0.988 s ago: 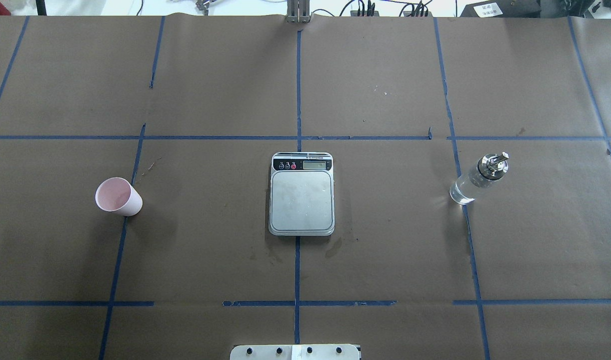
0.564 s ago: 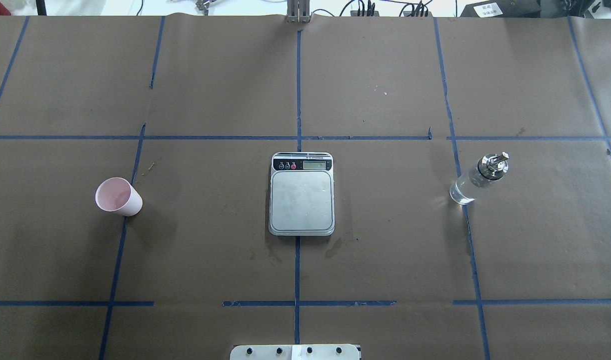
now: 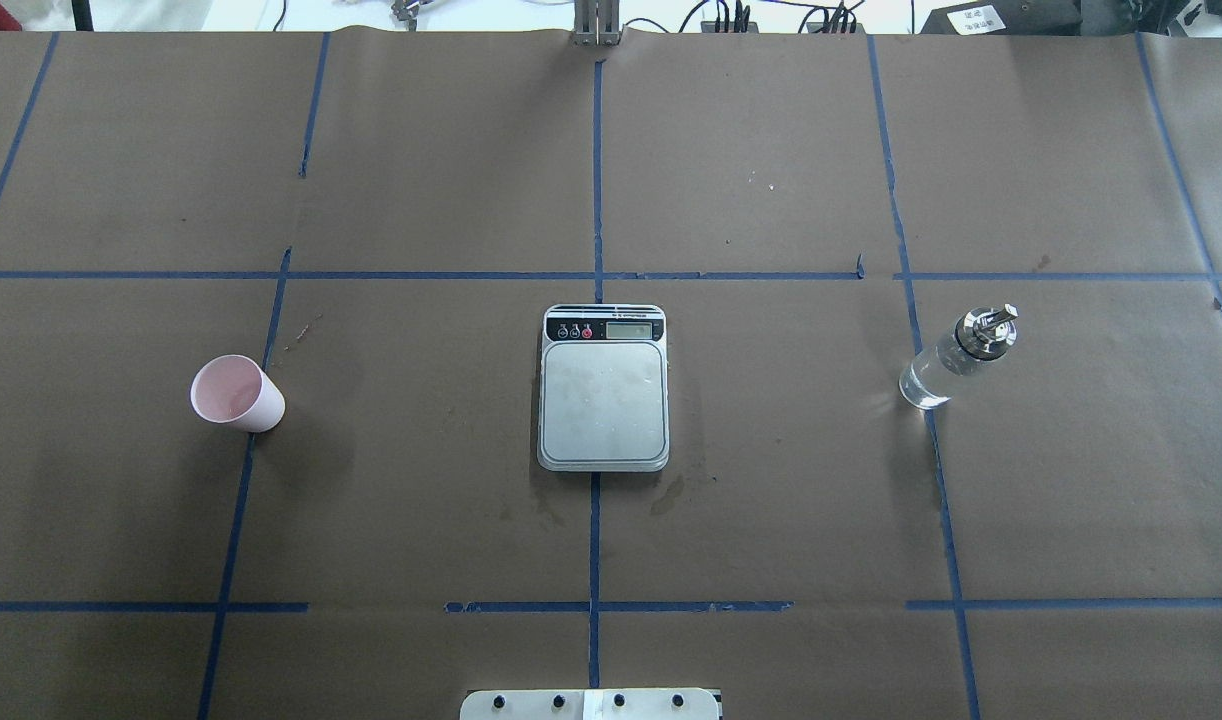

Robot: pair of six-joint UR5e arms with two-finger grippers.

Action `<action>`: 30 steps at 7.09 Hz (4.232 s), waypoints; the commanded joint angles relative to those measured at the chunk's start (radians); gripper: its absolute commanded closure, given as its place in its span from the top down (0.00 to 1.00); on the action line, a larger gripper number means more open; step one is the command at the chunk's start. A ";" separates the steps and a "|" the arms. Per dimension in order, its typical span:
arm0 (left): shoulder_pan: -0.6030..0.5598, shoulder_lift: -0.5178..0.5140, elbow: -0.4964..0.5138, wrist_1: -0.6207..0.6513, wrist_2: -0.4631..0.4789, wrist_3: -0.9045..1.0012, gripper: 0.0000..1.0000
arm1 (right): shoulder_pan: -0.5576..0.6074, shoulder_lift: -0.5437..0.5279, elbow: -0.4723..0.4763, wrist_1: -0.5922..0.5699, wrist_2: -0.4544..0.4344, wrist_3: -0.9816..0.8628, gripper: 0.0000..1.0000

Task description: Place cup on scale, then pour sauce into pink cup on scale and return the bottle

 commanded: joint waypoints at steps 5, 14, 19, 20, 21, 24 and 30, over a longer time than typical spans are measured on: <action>0.132 -0.017 -0.065 -0.168 -0.086 -0.018 1.00 | -0.005 0.009 0.017 0.011 0.000 0.007 1.00; 0.673 -0.147 -0.057 -0.321 0.082 -0.880 0.99 | -0.037 -0.006 0.007 0.184 0.003 0.007 1.00; 0.692 -0.158 -0.022 -0.319 0.086 -0.872 0.00 | -0.037 -0.006 0.012 0.184 0.003 0.008 1.00; 0.692 -0.164 -0.026 -0.316 0.084 -0.885 0.00 | -0.037 -0.006 0.013 0.184 0.003 0.008 1.00; 0.689 -0.190 -0.046 -0.280 0.081 -0.911 0.00 | -0.037 -0.006 0.013 0.184 0.005 0.008 1.00; 0.753 -0.501 -0.074 -0.069 0.134 -1.256 0.00 | -0.037 -0.011 0.009 0.208 0.062 0.010 1.00; 0.949 -0.824 0.168 -0.086 0.247 -1.465 0.00 | -0.037 -0.015 0.004 0.232 0.060 0.014 1.00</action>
